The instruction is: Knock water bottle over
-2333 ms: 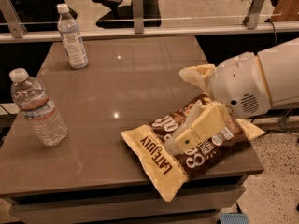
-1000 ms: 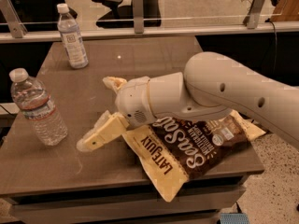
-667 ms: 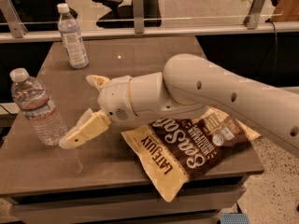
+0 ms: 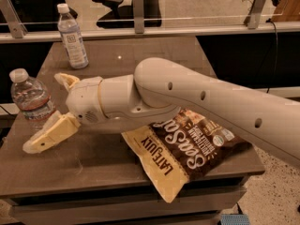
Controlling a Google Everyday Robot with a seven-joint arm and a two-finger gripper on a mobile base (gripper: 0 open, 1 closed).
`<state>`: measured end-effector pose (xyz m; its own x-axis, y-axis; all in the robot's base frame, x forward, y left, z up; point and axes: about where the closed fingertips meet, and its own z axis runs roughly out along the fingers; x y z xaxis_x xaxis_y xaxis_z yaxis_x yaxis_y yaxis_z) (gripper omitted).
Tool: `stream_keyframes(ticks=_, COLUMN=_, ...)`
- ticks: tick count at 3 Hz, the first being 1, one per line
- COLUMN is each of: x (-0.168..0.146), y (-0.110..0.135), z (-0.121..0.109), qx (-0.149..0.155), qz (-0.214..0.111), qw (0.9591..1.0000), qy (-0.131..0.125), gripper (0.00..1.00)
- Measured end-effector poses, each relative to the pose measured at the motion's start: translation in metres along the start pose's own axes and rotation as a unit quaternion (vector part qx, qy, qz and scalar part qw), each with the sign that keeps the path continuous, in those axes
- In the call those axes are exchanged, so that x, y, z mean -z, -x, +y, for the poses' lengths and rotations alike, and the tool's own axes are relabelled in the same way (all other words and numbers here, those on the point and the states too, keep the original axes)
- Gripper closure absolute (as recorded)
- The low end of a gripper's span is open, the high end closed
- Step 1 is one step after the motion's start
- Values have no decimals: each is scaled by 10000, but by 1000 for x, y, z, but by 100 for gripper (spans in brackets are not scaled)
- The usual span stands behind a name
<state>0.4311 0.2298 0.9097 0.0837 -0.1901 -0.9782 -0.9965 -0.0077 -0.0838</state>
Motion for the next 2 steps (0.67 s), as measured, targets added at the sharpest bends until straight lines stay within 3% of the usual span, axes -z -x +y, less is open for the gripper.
stream_keyframes(ticks=2, x=-25, y=-2, z=5, qx=-27, qz=-213, qw=9998, qy=57, gripper=40)
